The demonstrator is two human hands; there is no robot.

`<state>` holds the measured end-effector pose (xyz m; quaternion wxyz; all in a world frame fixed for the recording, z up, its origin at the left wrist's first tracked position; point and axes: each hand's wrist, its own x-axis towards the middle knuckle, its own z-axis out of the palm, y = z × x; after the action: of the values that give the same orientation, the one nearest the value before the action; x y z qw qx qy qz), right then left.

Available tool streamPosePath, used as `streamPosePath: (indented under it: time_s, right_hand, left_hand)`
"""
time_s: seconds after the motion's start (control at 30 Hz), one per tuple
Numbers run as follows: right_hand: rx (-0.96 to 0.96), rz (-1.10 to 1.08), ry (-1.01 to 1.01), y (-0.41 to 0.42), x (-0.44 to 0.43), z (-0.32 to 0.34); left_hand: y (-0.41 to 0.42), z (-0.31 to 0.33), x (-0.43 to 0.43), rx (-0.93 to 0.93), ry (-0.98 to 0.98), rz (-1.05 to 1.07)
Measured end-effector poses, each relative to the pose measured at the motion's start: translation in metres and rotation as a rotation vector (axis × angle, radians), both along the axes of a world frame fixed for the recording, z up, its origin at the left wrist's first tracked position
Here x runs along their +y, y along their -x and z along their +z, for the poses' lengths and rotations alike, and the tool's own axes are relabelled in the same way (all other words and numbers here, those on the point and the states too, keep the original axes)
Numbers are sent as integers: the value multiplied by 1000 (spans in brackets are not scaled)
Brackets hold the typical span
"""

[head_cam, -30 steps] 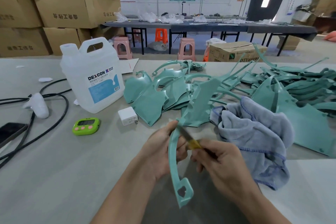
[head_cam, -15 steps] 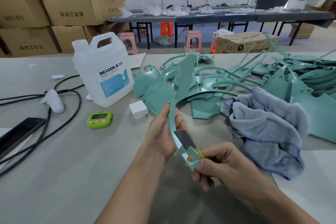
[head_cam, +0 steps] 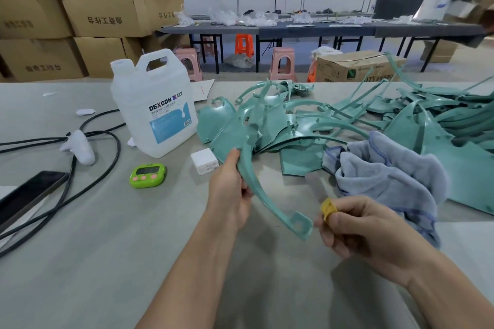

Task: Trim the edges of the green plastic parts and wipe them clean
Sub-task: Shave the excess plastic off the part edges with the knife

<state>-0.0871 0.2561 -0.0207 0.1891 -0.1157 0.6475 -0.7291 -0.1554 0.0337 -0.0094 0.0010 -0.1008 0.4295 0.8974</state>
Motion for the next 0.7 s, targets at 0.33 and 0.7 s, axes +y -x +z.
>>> streamPosePath:
  time_s: [0.33,0.7]
  right_hand:
    - [94,-417,-135,5,-14,-9]
    - [282,-592,-119,4,-19,-7]
  left_hand:
    - [2,-2,-7,219,560,429]
    - [-11,13,1,430,497,555]
